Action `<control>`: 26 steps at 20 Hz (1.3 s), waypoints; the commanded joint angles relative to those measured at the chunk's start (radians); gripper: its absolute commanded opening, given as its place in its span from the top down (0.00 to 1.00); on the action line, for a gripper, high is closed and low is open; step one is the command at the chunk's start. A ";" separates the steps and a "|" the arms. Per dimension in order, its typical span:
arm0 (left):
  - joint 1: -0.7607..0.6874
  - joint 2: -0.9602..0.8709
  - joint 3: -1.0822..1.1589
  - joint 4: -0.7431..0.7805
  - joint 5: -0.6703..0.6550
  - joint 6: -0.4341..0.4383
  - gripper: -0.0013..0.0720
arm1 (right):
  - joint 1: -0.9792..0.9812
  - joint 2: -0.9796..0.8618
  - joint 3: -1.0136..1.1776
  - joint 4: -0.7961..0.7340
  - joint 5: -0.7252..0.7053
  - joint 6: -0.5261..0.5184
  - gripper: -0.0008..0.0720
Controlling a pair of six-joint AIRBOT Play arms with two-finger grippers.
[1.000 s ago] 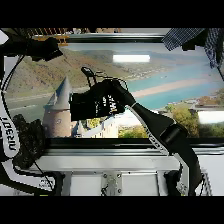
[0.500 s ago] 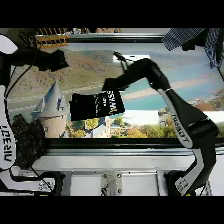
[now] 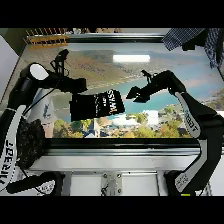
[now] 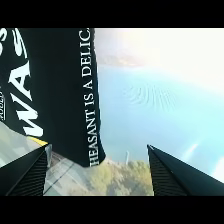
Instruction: Fold the clothes and pants, and hang the long-sleeved shirts on hangers.
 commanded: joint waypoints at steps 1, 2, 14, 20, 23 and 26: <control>-0.047 0.003 -0.032 0.000 0.031 0.002 0.97 | 0.049 -0.064 -0.014 0.096 0.040 -0.050 0.08; -0.055 0.003 -0.032 0.000 0.037 0.002 0.97 | 0.072 -0.077 -0.014 0.105 0.070 -0.050 0.08; -0.059 0.003 -0.032 -0.008 0.016 -0.011 0.97 | 0.219 -0.103 0.043 0.173 0.256 -0.161 0.97; -0.059 0.003 -0.032 -0.008 0.015 -0.011 0.97 | -0.005 0.072 0.127 -0.290 0.230 -0.037 0.97; -0.059 0.003 -0.032 -0.008 0.016 -0.011 0.97 | -0.215 0.203 0.126 -0.597 0.229 0.147 0.97; -0.059 0.003 -0.032 -0.008 0.019 -0.011 0.97 | -0.437 0.285 0.125 -0.739 0.222 0.323 0.97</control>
